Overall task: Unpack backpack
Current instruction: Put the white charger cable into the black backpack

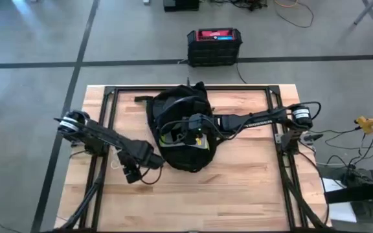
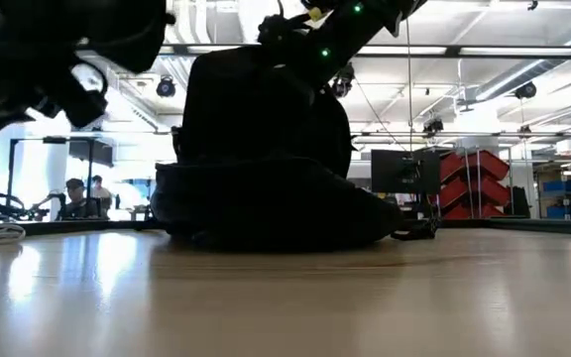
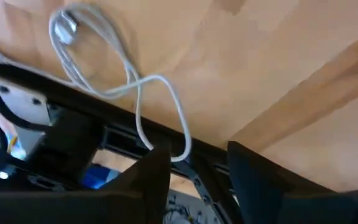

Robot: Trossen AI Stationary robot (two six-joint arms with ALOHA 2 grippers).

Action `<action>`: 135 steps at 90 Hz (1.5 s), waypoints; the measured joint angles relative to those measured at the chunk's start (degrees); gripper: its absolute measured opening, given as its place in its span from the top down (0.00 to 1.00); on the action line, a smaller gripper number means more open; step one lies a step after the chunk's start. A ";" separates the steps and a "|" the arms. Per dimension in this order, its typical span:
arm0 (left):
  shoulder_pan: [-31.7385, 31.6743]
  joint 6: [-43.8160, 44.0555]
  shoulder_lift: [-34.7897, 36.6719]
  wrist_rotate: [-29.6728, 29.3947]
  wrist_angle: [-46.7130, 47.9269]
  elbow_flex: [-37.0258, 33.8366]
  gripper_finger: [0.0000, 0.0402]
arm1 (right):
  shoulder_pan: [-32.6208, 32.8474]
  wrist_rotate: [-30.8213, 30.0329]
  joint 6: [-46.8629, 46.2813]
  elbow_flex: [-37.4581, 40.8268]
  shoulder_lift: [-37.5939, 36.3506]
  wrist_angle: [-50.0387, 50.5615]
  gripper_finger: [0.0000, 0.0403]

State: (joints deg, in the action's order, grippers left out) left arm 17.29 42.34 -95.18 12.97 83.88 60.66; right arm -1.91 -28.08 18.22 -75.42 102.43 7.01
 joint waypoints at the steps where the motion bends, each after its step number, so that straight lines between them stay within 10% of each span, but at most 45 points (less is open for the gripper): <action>1: 0.01 0.23 -0.03 -0.01 -0.02 -0.31 0.64 | 0.00 0.00 0.00 0.00 0.00 0.00 0.03; 46: 2.59 10.83 0.13 -0.39 -7.02 -10.20 0.71 | 0.00 -0.41 -0.18 0.01 0.00 0.16 0.03; 76: 3.74 14.58 0.31 -5.58 -12.81 -9.50 0.99 | 0.00 0.08 2.43 -0.32 0.00 1.70 0.03; 121: 16.44 8.85 11.53 -61.30 -21.98 10.57 1.00 | 0.00 1.03 2.97 -1.90 -0.07 10.40 0.03; 135: 18.26 -4.20 16.90 -69.31 -35.93 8.87 1.00 | 0.00 -0.24 3.96 -2.68 -0.22 11.12 0.03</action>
State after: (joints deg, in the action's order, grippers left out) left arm 35.55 38.15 -78.28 -56.34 47.95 69.52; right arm -1.91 -28.31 22.18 -78.09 102.21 18.12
